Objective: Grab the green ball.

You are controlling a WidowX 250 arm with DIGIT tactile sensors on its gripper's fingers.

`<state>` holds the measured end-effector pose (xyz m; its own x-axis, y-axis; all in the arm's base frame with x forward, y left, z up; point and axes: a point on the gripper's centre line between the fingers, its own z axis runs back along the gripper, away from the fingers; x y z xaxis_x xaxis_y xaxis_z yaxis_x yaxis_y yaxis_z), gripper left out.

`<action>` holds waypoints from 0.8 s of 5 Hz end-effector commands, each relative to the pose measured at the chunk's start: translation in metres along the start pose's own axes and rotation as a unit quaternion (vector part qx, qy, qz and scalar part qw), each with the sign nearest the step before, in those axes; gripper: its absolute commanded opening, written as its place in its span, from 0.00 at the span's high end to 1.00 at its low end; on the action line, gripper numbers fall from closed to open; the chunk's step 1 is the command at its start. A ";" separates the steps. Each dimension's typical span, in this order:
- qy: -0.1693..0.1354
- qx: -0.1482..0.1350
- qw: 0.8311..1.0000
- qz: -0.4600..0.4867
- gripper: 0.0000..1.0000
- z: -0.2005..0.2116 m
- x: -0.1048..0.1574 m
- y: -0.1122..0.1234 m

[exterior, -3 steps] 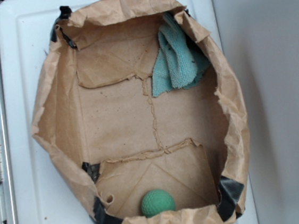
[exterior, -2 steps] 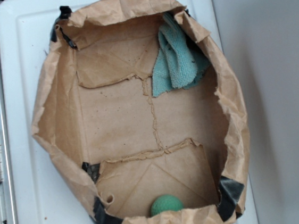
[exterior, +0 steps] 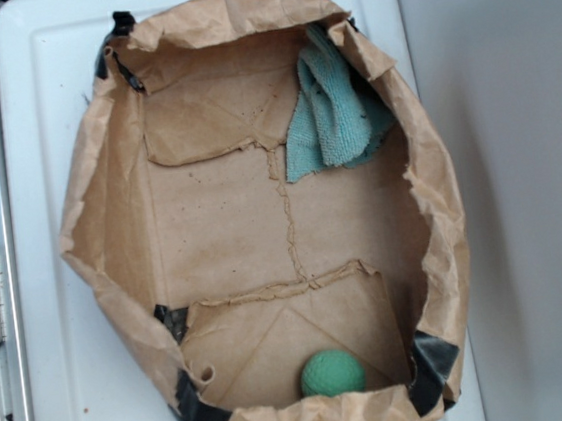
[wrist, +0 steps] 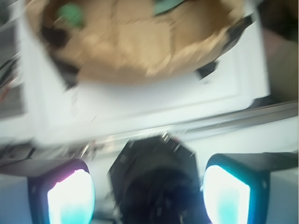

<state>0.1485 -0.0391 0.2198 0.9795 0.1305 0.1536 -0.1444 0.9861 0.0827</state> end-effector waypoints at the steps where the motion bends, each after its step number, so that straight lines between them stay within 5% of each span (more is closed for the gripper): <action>1: -0.008 0.082 0.995 0.055 0.00 -0.030 0.034 -0.021; 2: -0.014 0.081 0.994 0.073 0.00 -0.042 0.048 -0.008; 4: -0.039 0.031 0.996 0.072 0.00 -0.057 0.076 0.029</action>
<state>0.2242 -0.0007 0.1708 0.9460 0.2455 0.2116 -0.2744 0.9541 0.1200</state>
